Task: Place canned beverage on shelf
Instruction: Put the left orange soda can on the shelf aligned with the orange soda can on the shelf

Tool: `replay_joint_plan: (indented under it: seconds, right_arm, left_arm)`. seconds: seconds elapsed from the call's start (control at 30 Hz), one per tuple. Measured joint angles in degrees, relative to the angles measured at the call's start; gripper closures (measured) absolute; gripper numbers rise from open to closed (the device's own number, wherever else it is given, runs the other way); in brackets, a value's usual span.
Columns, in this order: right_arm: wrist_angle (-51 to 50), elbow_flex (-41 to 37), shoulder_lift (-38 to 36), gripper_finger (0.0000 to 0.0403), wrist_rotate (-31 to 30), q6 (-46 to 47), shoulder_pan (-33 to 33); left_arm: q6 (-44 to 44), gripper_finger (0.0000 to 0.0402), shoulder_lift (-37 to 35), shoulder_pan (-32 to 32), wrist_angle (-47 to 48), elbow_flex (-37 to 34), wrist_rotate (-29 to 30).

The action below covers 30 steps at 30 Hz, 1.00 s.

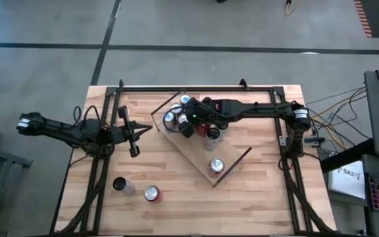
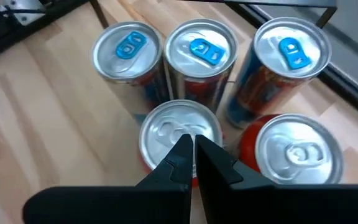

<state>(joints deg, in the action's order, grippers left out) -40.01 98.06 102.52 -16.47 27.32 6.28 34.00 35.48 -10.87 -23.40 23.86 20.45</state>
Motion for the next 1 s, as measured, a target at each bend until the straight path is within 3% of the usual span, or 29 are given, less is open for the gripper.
replay_joint_plan:
  seconds: [0.33, 1.0]
  right_arm:
    - [3.52, -1.75, 0.04, 0.0394, -0.1, -8.37, -0.31]
    - [5.18, -5.25, 0.04, 0.0394, -0.26, -10.45, -0.37]
  left_arm:
    - [0.02, 0.0402, 0.0, 0.02, -0.02, 0.0, 0.0]
    - [0.02, 0.0402, 0.0, 0.02, 0.03, 0.0, 0.0]
